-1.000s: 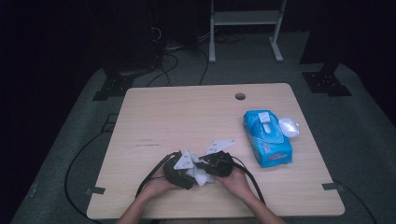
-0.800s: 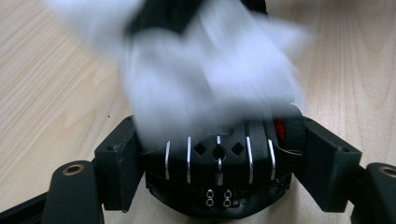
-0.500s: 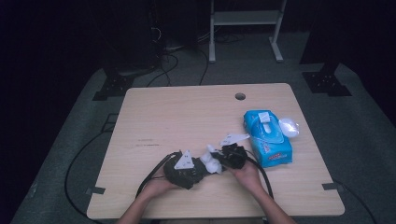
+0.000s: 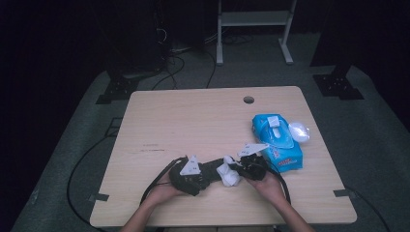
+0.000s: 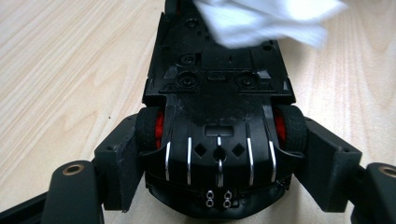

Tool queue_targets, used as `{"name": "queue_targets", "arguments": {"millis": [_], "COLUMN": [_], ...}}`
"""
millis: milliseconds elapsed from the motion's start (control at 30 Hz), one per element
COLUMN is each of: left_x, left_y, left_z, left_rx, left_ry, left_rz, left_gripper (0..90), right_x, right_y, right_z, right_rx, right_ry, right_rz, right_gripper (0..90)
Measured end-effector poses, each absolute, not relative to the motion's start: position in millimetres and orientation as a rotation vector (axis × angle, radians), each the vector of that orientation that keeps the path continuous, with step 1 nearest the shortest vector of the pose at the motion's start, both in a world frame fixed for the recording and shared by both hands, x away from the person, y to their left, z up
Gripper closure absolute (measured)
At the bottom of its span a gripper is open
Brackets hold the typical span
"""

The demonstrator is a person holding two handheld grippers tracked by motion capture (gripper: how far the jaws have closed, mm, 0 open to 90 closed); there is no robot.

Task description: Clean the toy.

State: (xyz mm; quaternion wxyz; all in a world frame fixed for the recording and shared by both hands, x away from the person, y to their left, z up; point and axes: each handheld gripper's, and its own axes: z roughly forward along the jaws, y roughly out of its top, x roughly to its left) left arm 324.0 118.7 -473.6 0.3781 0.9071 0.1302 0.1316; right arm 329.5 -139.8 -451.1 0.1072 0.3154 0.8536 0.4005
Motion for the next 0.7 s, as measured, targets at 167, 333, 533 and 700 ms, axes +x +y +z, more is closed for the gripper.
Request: {"name": "queue_targets", "arguments": {"millis": [167, 333, 533, 700], "left_x": [323.6, 325.5, 334.7, 339.2], "left_y": [118.6, 120.3, 130.1, 134.4], "left_z": [-474.1, -472.7, -467.8, -468.1], "left_rx": [2.317, 2.302, 2.251, 2.200], "left_ry": [0.334, 0.356, 0.475, 0.543], "left_rz": [0.339, 0.300, 0.138, 0.058], "left_gripper": [24.9, 24.7, 18.5, 17.5], "right_x": [322.1, 320.0, 319.5, 320.3], "right_y": [-140.9, -148.6, -152.5, -155.1], "right_z": [-449.3, -451.5, -456.2, -457.5], "right_rx": [0.894, 0.926, 0.948, 0.968], "right_ry": [2.557, 2.566, 2.582, 2.595], "right_rz": [1.201, 1.219, 1.227, 1.238], "right_gripper": [85.5, 85.5, 85.4, 85.3]}}
